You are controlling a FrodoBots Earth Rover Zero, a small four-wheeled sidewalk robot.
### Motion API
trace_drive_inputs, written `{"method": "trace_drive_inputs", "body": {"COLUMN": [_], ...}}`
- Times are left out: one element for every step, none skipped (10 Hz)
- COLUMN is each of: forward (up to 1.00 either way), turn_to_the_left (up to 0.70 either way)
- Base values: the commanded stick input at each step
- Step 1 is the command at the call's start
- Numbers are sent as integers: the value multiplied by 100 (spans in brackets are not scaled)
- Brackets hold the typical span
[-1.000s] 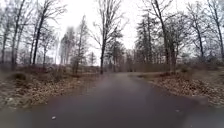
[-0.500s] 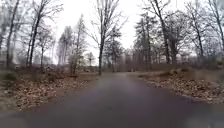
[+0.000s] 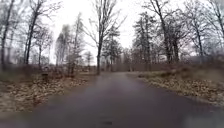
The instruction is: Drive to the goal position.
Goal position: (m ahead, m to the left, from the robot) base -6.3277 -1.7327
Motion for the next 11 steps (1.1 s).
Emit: {"method": "trace_drive_inputs", "body": {"forward": [100, 100, 100, 100, 100, 100, 100, 100, 100, 100, 100], "turn_to_the_left": [0, 0, 0, 0, 0, 0, 0, 0, 0, 0, 0]}}
